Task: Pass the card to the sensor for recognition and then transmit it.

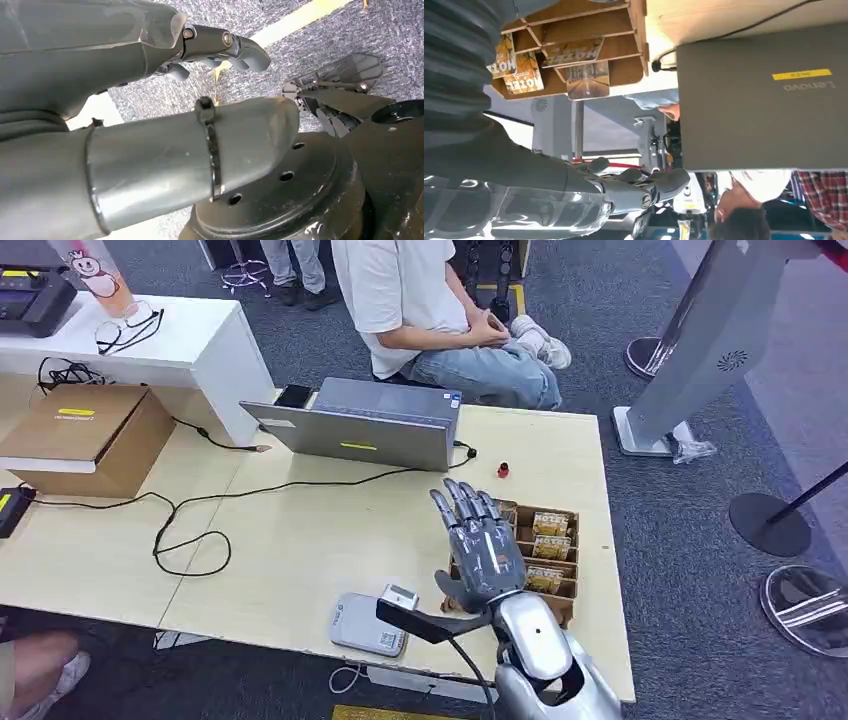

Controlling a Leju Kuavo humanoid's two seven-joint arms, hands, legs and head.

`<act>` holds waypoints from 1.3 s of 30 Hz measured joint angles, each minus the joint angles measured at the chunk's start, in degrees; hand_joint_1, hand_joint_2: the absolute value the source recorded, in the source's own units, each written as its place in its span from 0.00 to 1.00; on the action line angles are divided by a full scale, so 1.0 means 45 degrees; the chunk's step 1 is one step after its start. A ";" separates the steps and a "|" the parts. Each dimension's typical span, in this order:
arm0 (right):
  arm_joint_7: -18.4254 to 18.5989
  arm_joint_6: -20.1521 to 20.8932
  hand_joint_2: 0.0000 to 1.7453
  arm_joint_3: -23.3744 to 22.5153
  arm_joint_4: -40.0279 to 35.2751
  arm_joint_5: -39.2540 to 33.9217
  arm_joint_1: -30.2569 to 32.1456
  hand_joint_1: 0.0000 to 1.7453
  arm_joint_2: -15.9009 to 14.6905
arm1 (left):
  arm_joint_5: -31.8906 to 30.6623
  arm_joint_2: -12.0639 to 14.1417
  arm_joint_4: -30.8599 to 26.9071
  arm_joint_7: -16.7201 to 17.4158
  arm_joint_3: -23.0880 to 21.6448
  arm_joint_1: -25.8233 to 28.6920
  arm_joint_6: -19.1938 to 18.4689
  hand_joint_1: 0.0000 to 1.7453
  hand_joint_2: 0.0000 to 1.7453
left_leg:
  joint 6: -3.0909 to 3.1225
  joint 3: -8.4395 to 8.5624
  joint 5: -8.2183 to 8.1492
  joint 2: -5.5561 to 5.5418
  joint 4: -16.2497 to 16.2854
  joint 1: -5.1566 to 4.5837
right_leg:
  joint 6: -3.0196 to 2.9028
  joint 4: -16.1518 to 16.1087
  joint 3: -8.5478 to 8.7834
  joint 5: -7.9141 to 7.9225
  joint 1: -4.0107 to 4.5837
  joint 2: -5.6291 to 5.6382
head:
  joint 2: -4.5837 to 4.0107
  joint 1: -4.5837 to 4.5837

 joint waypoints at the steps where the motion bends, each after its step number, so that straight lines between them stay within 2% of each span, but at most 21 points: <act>1: 0.0005 -0.0010 1.00 -0.0044 0.0039 0.0005 0.0006 0.00 0.0000 | -0.0019 0.0000 0.0000 -0.0024 0.0005 0.0000 0.0005 0.00 0.00 | 0.0000 0.0000 0.0000 0.0000 0.0000 0.0000 | 0.0000 0.0000 0.0000 0.0000 0.0000 0.0000 | 0.0000 -0.0005; 20: 0.0535 -0.0092 1.00 -0.1214 0.0422 0.0632 0.0310 0.00 0.0000 | -0.0282 -0.0160 -0.0301 -0.0092 0.0423 0.0041 -0.0262 0.00 0.00 | 0.0000 0.0001 0.0000 0.0000 0.0000 0.0000 | 0.0000 -0.0001 0.0000 0.0000 0.0000 0.0001 | 0.0000 0.0000; 32: 0.1224 0.0078 1.00 -0.1447 0.0068 0.1816 0.0538 0.00 -0.0015 | -0.0452 -0.0486 -0.0918 -0.0228 0.0884 0.0149 -0.0631 0.00 0.00 | 0.0000 0.0004 0.0000 0.0001 0.0000 -0.0001 | 0.0000 -0.0001 -0.0001 0.0000 0.0000 0.0002 | 0.0000 0.0000; 39: 0.1258 0.0189 1.00 -0.1447 -0.0039 0.1953 0.0593 0.00 -0.0058 | -0.0529 -0.0602 -0.1166 -0.0233 0.0981 0.0157 -0.0748 0.00 0.00 | 0.0000 0.0003 0.0000 0.0001 0.0000 -0.0001 | 0.0000 -0.0001 -0.0001 0.0000 0.0000 0.0002 | 0.0000 -0.0005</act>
